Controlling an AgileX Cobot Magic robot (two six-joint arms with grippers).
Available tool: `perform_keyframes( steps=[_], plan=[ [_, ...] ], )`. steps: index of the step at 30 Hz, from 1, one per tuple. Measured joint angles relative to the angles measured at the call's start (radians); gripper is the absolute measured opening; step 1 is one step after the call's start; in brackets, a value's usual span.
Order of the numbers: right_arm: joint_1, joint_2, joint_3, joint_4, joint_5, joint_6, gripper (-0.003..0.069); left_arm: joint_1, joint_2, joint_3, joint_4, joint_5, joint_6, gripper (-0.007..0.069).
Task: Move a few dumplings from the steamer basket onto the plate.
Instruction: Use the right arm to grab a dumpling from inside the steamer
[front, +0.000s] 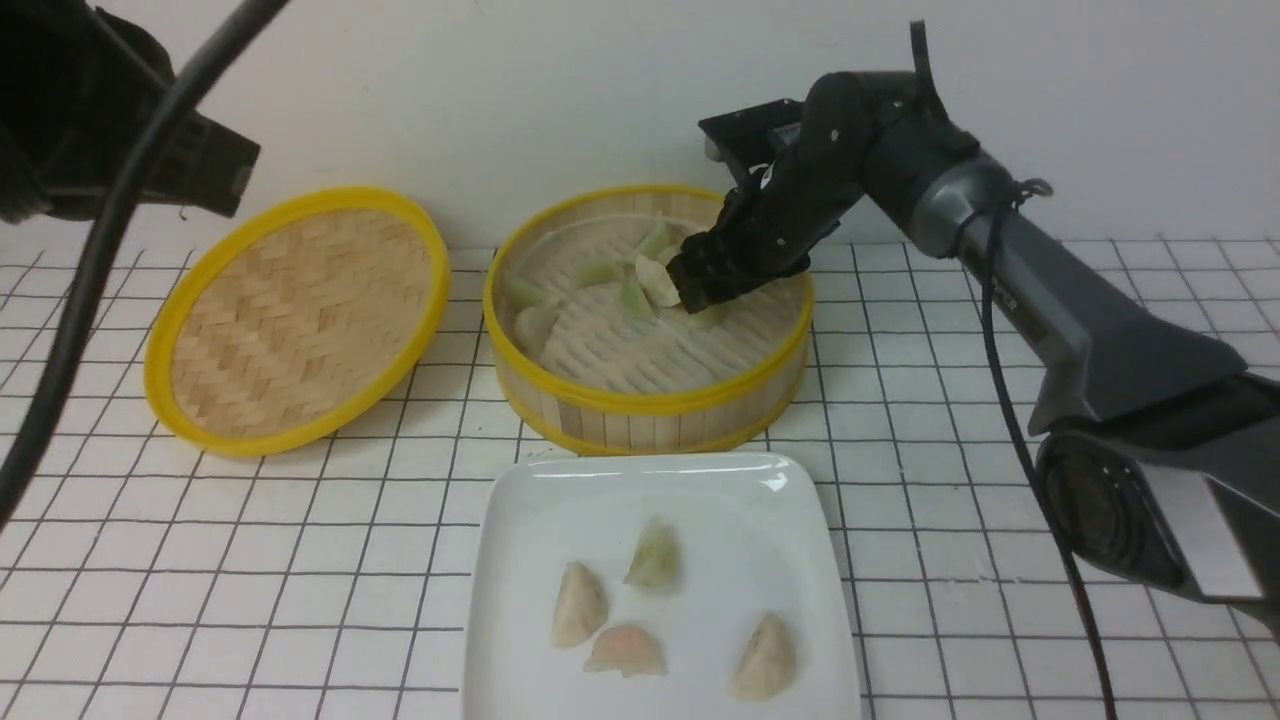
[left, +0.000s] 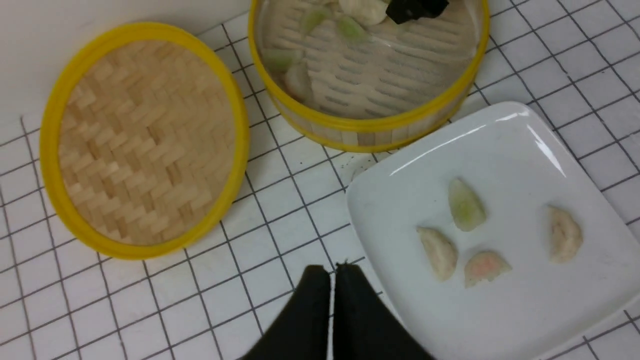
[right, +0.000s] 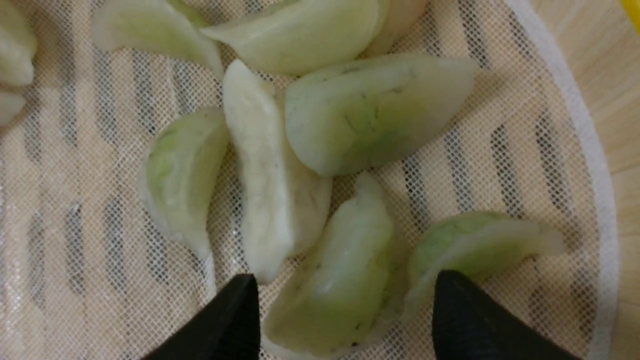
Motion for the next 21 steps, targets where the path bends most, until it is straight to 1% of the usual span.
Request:
perform_keyframes(
  steps=[3,6,8,9,10,12,17,21],
  plan=[
    [0.001,0.009,-0.008,0.002,-0.015,-0.049,0.0425,0.000,0.000,0.005,0.018,0.000,0.000,-0.0006],
    [0.003,0.017,-0.010,0.006,-0.025,-0.073,0.0419,0.000,0.000,0.008,0.027,0.002,0.000,-0.0006],
    [0.006,0.020,-0.012,0.004,-0.026,-0.081,0.0383,0.000,0.000,0.008,0.032,0.003,0.000,-0.0006],
    [0.006,0.020,-0.012,0.004,-0.026,-0.082,0.0378,0.000,0.000,0.008,0.033,0.003,0.000,-0.0006],
    [0.007,0.025,-0.016,0.004,-0.024,-0.083,0.0326,0.000,0.000,0.008,0.034,0.003,0.000,-0.0006],
    [0.010,0.030,-0.020,0.005,-0.013,-0.081,0.0253,0.000,0.000,0.008,0.034,0.003,0.000,-0.0006],
    [0.014,0.030,-0.033,-0.012,-0.003,-0.064,0.0251,0.000,0.000,0.008,0.034,0.010,-0.001,-0.0006],
    [0.019,0.034,-0.072,-0.054,0.030,-0.011,0.0251,0.000,0.000,0.008,0.035,0.011,-0.001,-0.0006]
  ],
)
